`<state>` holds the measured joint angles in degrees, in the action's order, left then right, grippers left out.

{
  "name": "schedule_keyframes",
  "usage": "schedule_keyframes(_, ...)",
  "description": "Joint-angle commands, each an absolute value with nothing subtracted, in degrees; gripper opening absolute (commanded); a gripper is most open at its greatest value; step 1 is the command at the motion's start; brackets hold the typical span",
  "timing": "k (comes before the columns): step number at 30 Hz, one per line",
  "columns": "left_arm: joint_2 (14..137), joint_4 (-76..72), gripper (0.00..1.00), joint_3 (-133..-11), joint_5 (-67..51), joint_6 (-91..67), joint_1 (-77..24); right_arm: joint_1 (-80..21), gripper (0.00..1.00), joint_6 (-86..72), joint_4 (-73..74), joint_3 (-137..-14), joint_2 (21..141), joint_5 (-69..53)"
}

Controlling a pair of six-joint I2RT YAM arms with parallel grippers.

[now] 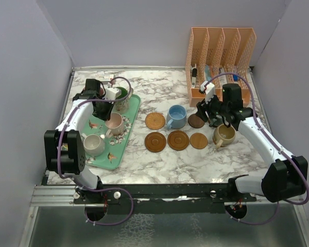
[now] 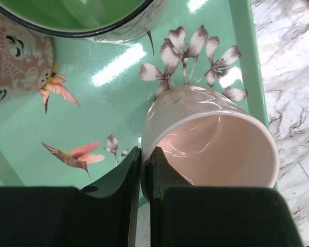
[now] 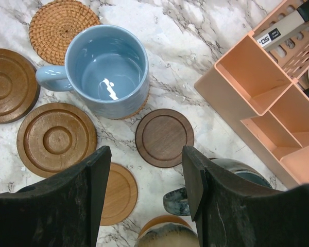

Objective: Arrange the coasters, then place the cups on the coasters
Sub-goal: Pick up the cup from the tray.

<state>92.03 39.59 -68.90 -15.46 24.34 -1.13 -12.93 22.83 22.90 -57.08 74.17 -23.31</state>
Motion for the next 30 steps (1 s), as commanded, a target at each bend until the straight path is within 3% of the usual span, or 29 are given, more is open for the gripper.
schedule_keyframes(1,86.8,42.2,0.0,-73.4,-17.1,25.4,-2.6,-12.6,0.59,24.9,23.6,-56.8,71.5,-26.8)
schedule_keyframes(16,85.6,47.3,0.0,-83.2,-27.2,24.4,-18.6,-12.6,0.6,34.6,37.2,-63.4,66.2,-46.9)
schedule_keyframes(30,99.5,50.7,0.0,-104.7,-28.5,22.1,-29.8,-12.6,0.61,39.5,43.6,-65.7,58.3,-53.4)
